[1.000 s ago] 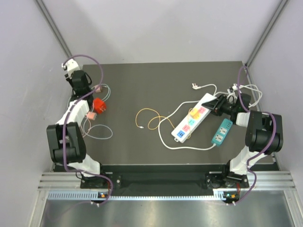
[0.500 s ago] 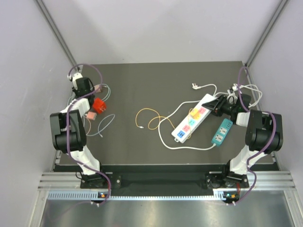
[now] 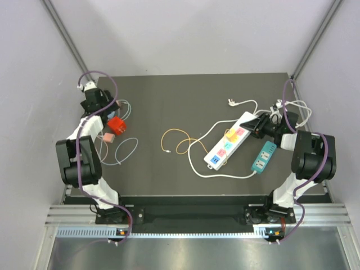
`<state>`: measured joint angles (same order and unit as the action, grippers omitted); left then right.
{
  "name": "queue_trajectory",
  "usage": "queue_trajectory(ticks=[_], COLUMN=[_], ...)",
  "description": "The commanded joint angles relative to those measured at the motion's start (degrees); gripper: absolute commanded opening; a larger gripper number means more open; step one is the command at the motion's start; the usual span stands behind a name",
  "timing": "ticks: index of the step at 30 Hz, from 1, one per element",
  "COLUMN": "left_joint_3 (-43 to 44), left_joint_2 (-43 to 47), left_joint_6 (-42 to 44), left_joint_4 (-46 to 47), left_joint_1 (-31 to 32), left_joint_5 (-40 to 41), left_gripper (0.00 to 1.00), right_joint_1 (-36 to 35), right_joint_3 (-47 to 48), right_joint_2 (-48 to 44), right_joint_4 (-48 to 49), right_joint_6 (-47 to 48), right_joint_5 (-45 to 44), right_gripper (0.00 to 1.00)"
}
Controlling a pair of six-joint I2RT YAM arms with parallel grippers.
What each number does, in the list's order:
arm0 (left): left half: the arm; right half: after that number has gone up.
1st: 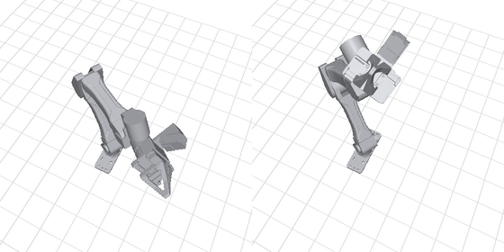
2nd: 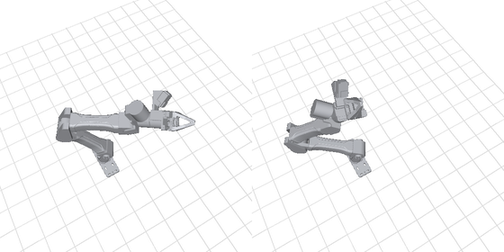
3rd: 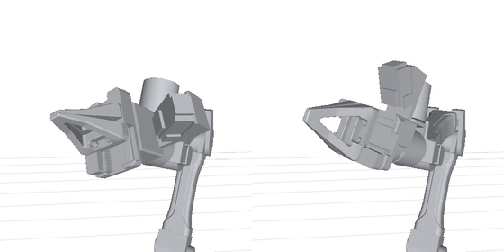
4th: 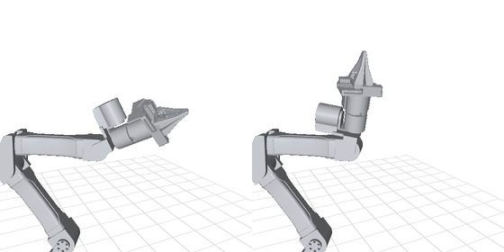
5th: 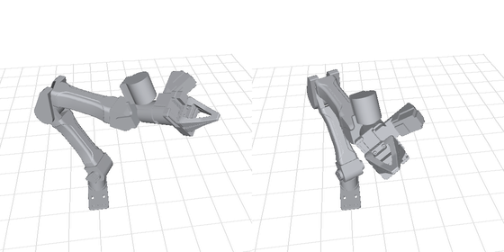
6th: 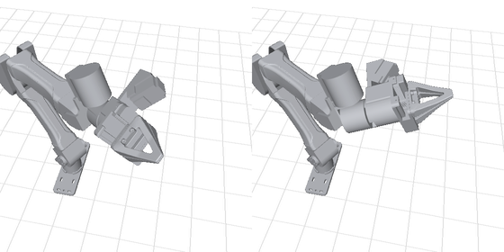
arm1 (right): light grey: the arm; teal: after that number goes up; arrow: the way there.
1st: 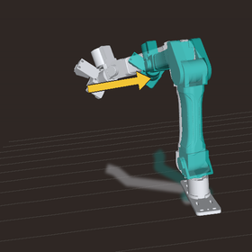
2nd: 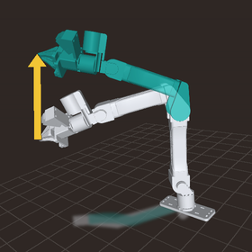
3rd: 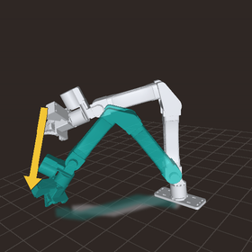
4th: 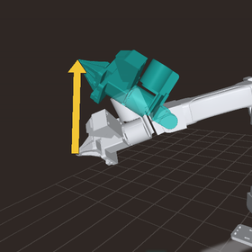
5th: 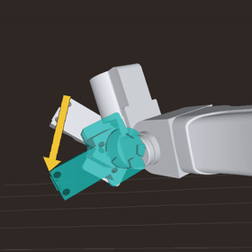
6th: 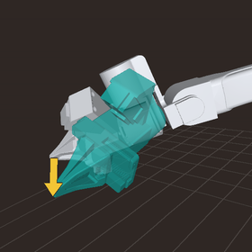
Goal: Pull the plug off the socket
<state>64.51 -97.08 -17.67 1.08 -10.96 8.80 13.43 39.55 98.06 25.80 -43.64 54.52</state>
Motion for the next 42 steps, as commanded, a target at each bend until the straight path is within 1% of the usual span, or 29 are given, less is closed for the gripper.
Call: queue_trajectory(ticks=[1, 3, 5, 7, 8, 10, 11, 13, 14, 16, 17, 19, 20, 21, 22, 23, 25, 26, 29, 32, 36, 39, 40, 42], left_joint_3=[2.55, 2.64, 2.46, 1.41, 0.19, -1.14, -2.01, -3.50, -4.04, -5.52, -6.23, -7.55, -8.51, -9.05, -10.10, -10.63, -12.21, -12.48, -12.66, -11.34, -8.62, -6.77, -6.33, -6.24], left_joint_2=[8.30, 11.28, 13.05, 15.24, 15.77, 16.83, 17.18, 17.62, 18.32, 18.85, 19.03, 18.77, 18.24, 17.98, 17.80, 17.28, 16.31, 14.91, 10.70, 5.96, 1.72, -0.83, -1.35, -2.41], left_joint_6=[-1.57, -2.45, -4.99, -8.23, -9.39, -11.24, -10.98, -9.59, -8.44, -4.33, -3.34, -1.41, -1.31, -1.49, -1.49, -1.75, -2.54, -2.54, -1.93, -2.10, -0.96, -0.70, -0.70, -1.31], left_joint_4=[2.61, 3.74, 4.45, 7.17, 8.48, 11.39, 11.66, 10.88, 10.09, 7.37, 7.27, 7.36, 7.44, 8.05, 8.67, 10.24, 12.88, 14.28, 15.61, 16.76, 17.90, 19.92, 21.49, 23.43], left_joint_1=[-0.38, -0.29, -0.20, 0.06, 0.41, 2.86, 5.83, 9.71, 14.52, 19.20, 23.66, 28.17, 30.19, 33.95, 35.82, 39.40, 42.85, 46.26, 51.37, 54.54, 58.33, 60.70, 61.23, 62.55], left_joint_5=[-13.40, -16.87, -22.84, -28.89, -34.67, -39.62, -43.82, -45.88, -45.63, -43.53, -41.77, -40.53, -39.83, -38.69, -37.46, -36.32, -33.68, -32.89, -27.53, -24.27, -21.02, -19.44, -19.00, -17.33], left_gripper=[0.99, 0.99, 0.99, 0.99, 0.99, 0.99, 0.99, 0.99, 0.99, 0.99, 0.99, 0.99, 0.99, 0.99, 0.99, 0.99, 0.98, 0.97, 0.94, 0.90, 0.89, 0.89, 0.89, 0.89], right_joint_1=[1.07, 1.07, 1.07, 1.07, 1.16, 1.16, 1.33, 1.42, 1.51, 1.51, 1.51, 1.60, 1.60, 1.60, 1.60, 1.60, 1.60, 1.60, 1.60, 1.69, 1.69, 1.69, 1.60, 1.60], right_joint_3=[2.55, 2.64, 2.64, 2.64, 2.55, 2.37, 2.11, 1.94, 2.11, 2.02, 2.02, 2.11, 2.11, 1.94, 1.93, 1.85, 1.85, 1.85, 1.76, 1.67, 1.67, 1.67, 1.58, 1.50], right_joint_2=[0.02, -0.06, 0.02, 0.11, 0.03, 0.11, -0.24, -0.41, -0.59, -0.59, -0.59, -0.68, -0.77, -0.77, -0.68, -0.77, -0.68, -0.59, -0.50, -1.03, -1.03, -0.68, -0.59, -0.42], right_joint_4=[3.20, 3.38, 3.64, 4.17, 4.60, 5.93, 6.54, 6.72, 6.72, 6.80, 6.81, 6.89, 6.98, 7.16, 7.33, 7.42, 7.60, 7.68, 7.95, 8.04, 8.04, 8.12, 8.21, 8.30], right_joint_6=[4.35, 4.26, 4.35, 4.35, 4.35, 4.35, 4.18, 4.09, 3.91, 3.74, 3.56, 3.47, 3.30, 3.21, 3.03, 2.77, 2.59, 2.33, 2.07, 1.80, 1.63, 1.36, 1.10, 0.84], right_joint_5=[-0.82, -0.56, -0.30, 0.23, 0.49, 2.51, 2.61, 2.61, 2.61, 2.78, 2.78, 2.78, 2.87, 2.87, 2.87, 2.87, 2.87, 2.87, 2.96, 2.96, 2.87, 2.87, 2.87, 2.87], right_gripper=[0.28, 0.28, 0.28, 0.28, 0.28, 0.28, 0.28, 0.28, 0.28, 0.28, 0.28, 0.28, 0.27, 0.27, 0.27, 0.27, 0.26, 0.26, 0.24, 0.22, 0.18, 0.13, 0.09, 0.06])
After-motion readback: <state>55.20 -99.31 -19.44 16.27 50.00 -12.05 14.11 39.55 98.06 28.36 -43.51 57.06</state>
